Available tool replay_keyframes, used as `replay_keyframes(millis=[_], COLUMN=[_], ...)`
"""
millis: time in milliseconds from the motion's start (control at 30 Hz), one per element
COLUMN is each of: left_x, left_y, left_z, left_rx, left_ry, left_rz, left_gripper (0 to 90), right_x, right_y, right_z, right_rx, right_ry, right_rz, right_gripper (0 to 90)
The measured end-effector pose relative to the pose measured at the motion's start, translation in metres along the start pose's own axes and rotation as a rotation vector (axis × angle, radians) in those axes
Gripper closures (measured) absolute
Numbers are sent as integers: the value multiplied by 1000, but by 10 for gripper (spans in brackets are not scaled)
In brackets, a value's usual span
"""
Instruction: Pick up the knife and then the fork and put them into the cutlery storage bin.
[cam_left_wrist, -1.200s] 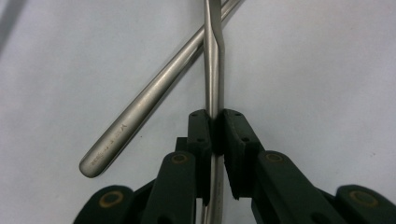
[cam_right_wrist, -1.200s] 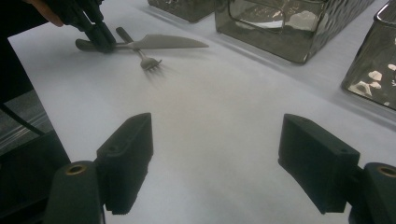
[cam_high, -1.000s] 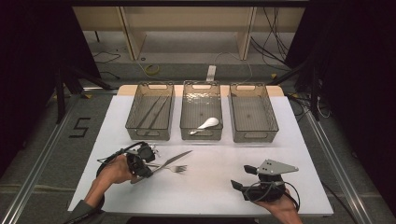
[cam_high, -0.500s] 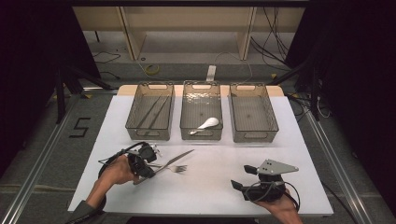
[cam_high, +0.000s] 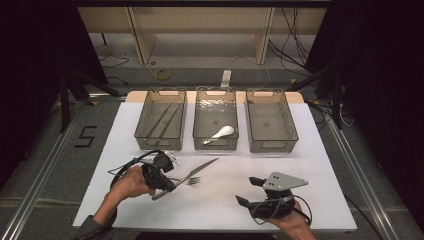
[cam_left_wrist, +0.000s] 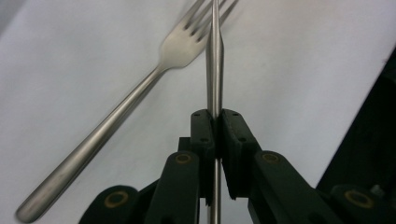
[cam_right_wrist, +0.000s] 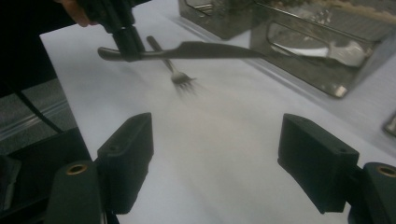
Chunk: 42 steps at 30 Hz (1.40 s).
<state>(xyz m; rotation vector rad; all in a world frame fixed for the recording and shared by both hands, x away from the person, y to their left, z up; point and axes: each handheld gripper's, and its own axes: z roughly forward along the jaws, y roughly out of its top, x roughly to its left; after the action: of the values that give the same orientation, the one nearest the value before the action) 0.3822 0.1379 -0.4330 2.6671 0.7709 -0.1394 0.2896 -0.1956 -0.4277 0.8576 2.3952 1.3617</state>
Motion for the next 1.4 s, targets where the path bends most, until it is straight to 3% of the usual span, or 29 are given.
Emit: replay_keyframes(millis=[67, 200, 367, 633, 1133, 1400], left_x=[-8, -18, -28, -42, -55, -60], left_y=[5, 15, 26, 39, 51, 53], left_z=[1, 3, 12, 19, 28, 31], left_rx=[1, -3, 24, 44, 116, 133], left_ry=[6, -23, -42, -70, -99, -128], left_rz=[19, 45, 81, 122, 184, 190], left_gripper=[837, 837, 837, 837, 836, 836], right_x=[8, 25, 41, 52, 65, 71], right_y=[5, 12, 18, 22, 20, 15], right_z=[5, 19, 31, 44, 62, 72], right_rx=[8, 38, 70, 104, 172, 211], right_ry=[13, 36, 51, 39, 16, -8], right_rz=[-43, -112, -193, -282, -438, -545], right_gripper=[274, 275, 284, 295, 359, 412])
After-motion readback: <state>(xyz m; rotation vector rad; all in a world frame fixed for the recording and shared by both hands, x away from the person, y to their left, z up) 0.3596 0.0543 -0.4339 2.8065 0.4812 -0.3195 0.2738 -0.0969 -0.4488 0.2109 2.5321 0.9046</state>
